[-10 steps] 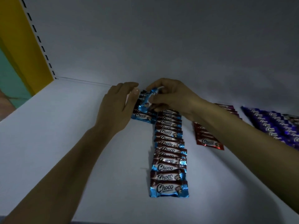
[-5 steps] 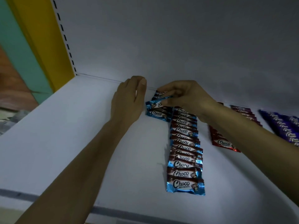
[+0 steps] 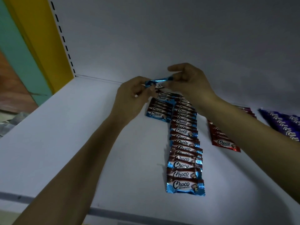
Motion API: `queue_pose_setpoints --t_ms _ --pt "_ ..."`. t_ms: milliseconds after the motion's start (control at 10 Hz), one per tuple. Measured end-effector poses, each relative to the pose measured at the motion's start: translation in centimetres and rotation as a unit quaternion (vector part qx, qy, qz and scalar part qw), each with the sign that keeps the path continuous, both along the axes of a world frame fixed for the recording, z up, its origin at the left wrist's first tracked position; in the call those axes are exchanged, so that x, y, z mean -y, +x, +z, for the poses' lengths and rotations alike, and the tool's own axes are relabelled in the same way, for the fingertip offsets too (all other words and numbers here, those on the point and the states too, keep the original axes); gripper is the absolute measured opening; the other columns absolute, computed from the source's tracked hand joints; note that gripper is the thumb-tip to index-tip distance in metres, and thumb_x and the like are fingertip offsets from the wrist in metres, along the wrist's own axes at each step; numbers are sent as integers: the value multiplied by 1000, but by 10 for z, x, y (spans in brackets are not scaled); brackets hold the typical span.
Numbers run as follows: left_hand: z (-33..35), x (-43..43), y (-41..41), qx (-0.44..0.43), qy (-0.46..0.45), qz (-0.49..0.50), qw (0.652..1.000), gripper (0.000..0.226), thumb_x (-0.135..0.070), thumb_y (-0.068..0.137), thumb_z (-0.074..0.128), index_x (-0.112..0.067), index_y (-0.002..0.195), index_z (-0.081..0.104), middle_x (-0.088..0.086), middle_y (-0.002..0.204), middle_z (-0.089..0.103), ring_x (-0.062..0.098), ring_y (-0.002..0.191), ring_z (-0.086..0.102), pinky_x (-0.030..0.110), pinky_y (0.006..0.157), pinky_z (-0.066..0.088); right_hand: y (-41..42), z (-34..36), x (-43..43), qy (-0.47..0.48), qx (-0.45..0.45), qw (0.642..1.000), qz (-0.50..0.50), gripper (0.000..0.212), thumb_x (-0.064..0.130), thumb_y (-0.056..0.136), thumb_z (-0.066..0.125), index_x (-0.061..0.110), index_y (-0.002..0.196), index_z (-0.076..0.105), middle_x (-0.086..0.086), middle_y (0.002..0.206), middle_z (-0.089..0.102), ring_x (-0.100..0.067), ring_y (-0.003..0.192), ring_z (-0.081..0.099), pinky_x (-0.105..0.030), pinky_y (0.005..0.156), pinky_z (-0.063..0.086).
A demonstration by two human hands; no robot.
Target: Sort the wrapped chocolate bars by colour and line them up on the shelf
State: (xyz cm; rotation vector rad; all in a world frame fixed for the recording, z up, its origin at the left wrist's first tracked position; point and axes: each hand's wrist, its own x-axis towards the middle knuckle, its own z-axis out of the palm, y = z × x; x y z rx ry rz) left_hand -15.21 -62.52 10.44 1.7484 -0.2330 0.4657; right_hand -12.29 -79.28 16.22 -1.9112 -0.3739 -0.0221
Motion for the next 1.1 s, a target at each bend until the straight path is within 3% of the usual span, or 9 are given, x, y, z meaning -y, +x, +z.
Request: queue_pose_setpoints --t_ms 100,300,400,500,600,700,800,900,1100 --pt "7 3 -5 -53 -104 -34 993 14 -9 94 58 -15 85 49 -6 72 74 6 53 60 16 45 42 0 -5 -4 99 -101 990 14 12 13 85 68 10 96 67 -14 98 69 -23 86 65 -31 81 54" --pt "6 8 -6 -90 -86 -56 991 16 -9 96 54 -12 81 51 -2 83 72 3 64 65 14 53 47 0 -9 -8 207 -164 964 -9 3 13 85 67 11 87 65 -6 81 69 -18 75 63 -29 74 54" --pt "0 1 1 -76 -66 32 994 20 -11 97 44 -19 83 56 -3 87 71 3 72 63 16 61 46 2 -9 -2 8 -58 998 11 16 15 89 64 14 104 67 5 90 68 -6 76 65 -16 68 51" --pt "-6 -4 5 -60 -8 125 990 15 -17 99 43 -19 91 56 -3 90 69 9 80 64 21 69 48 -3 -16 -6 -237 -6 963 130 24 17 84 68 14 108 67 13 93 64 3 81 62 -9 71 49" --pt "-11 -4 3 -58 120 181 974 11 -27 99 43 -23 97 54 -3 92 69 15 81 64 31 74 50 -5 -26 -15 -294 25 946 138 15 20 77 76 13 90 72 7 83 67 1 72 61 -10 70 50" --pt "-15 -6 4 -75 139 187 970 14 -29 99 44 -21 98 56 -1 92 68 17 79 62 33 73 48 -4 -33 -19 -307 37 942 128 11 22 78 76 16 86 73 9 80 66 1 70 59 -11 68 48" --pt "-22 -11 11 -89 207 192 955 10 -26 98 48 -22 100 58 -6 95 63 15 90 58 30 75 46 -4 -38 -20 -338 74 931 112 12 27 78 75 19 87 73 8 85 67 -7 79 62 -24 77 52" --pt "-30 -13 15 -113 338 180 917 29 -27 95 53 -18 123 54 4 124 57 23 118 45 33 84 39 -3 -40 -19 -348 100 927 96 12 28 77 75 20 81 68 12 79 62 -7 75 57 -27 74 49" --pt "-31 -9 16 -117 404 157 894 44 -30 92 53 -21 135 46 5 136 49 25 126 39 38 100 30 -3 -40 -12 -309 87 943 84 18 28 77 76 21 81 60 10 78 55 -2 68 49 -14 60 38"
